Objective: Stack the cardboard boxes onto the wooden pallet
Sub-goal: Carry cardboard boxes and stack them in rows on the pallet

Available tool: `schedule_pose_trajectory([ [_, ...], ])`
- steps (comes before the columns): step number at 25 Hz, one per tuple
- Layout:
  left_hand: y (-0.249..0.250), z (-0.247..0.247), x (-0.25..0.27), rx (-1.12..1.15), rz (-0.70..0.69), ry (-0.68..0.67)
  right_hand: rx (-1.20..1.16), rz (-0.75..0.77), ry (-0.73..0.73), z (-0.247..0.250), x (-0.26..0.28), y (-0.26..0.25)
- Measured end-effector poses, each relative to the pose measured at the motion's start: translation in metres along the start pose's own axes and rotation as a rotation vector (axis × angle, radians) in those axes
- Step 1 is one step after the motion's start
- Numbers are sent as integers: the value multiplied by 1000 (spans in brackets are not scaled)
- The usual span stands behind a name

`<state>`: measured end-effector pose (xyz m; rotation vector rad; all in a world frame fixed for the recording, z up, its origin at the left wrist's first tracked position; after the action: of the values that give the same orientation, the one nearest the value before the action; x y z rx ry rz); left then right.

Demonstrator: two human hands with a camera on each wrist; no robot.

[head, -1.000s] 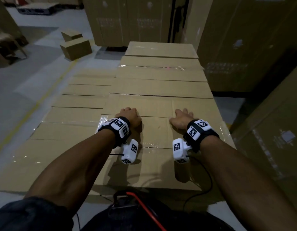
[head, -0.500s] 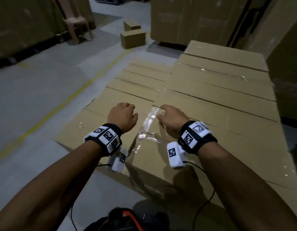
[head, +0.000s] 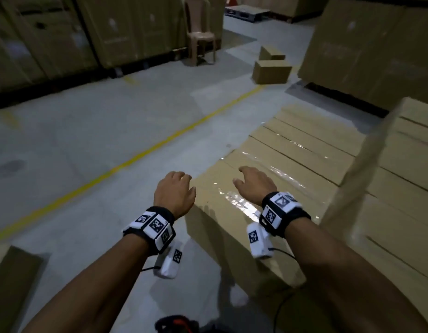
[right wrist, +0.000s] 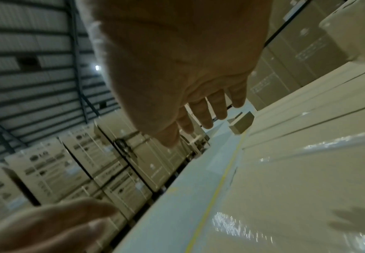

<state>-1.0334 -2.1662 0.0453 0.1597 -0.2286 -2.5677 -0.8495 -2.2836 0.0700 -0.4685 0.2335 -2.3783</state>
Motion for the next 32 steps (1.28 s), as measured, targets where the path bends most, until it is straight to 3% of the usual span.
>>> schedule_pose_trajectory([
  [7, -192, 0, 51, 63, 257, 1, 72, 104, -160, -98, -53, -162],
  [13, -330, -19, 19, 47, 408, -48, 64, 176, -242, -164, -152, -281],
  [18, -448, -8, -96, 36, 428, -68, 32, 184, -268, -175, -282, -384],
  [22, -518, 26, -199, 51, 414, -41, 6, 147, -251, -142, -377, -449],
  [28, -600, 27, -376, 76, 271, -33, -83, 27, -194, -120, -513, -500],
  [32, -666, 17, -522, 112, 129, -44, -128, -104, -124, -103, -636, -529],
])
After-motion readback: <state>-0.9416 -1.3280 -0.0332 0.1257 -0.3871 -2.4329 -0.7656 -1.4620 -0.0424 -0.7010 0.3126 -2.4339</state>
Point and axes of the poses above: each hand's wrist, its own x-axis away from the middle knuckle, its own z-axis out of the back of the hand, y = z × x, the point moved 5 cm from there along -x, towards the middle knuckle, and after that the axes turned 12 degrees about -z, right-handed, at the moved point
